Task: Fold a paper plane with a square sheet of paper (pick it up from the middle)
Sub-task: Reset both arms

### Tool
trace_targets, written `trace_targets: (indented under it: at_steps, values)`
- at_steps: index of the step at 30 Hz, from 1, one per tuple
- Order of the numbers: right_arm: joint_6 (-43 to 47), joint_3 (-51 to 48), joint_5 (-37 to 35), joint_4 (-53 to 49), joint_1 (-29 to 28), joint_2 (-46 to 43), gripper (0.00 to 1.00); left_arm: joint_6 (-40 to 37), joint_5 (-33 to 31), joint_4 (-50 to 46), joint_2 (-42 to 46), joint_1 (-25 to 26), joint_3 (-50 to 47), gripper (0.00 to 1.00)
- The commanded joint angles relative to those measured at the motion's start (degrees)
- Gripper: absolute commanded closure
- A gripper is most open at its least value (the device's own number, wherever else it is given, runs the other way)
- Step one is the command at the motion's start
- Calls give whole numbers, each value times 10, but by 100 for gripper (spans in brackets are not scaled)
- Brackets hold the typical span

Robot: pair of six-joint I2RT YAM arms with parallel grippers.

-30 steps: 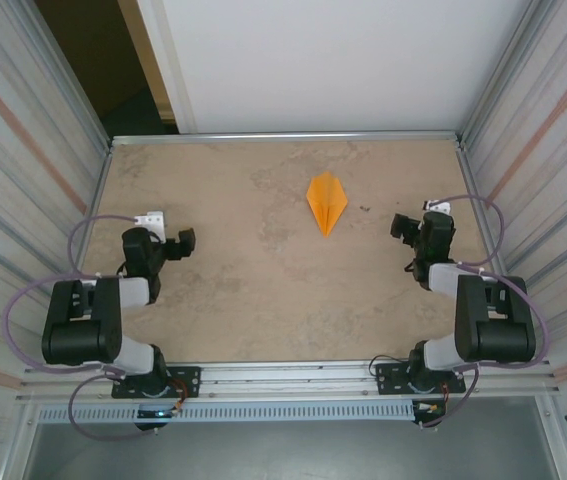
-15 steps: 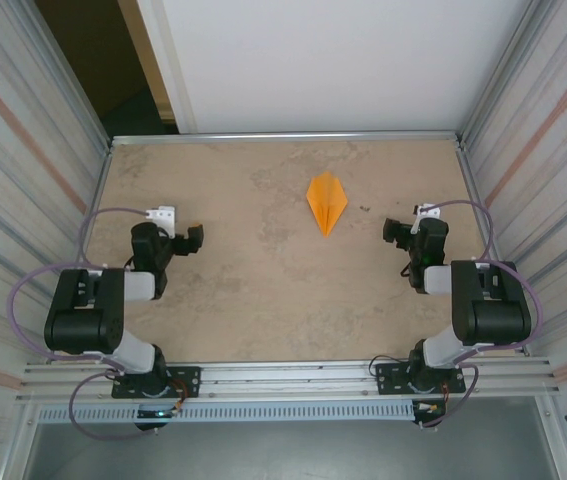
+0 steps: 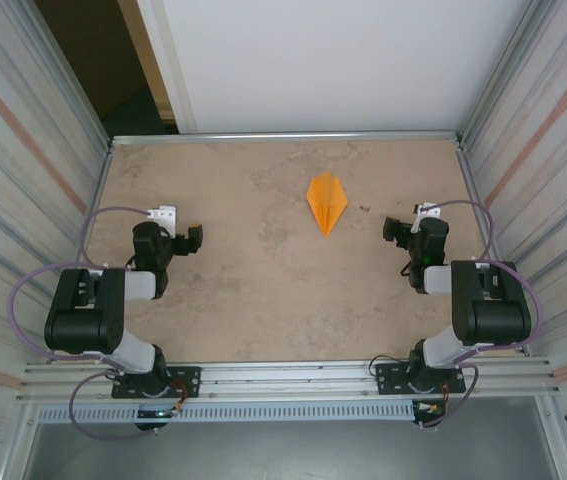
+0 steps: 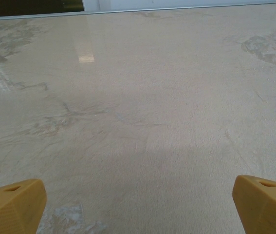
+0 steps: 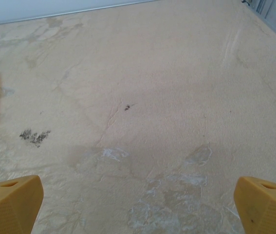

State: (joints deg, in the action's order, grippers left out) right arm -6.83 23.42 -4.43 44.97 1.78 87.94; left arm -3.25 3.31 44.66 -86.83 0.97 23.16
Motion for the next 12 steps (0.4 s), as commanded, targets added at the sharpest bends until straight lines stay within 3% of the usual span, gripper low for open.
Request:
trace_targets:
  at_steps: [1,12]
  values:
    - [10,-2,4,12,-2,4,1,-11,-3,-2,-1,-1,10,1]
    - [10,-2,5,12,-1,4,1,-11,-1,-5,-2,-1,12,1]
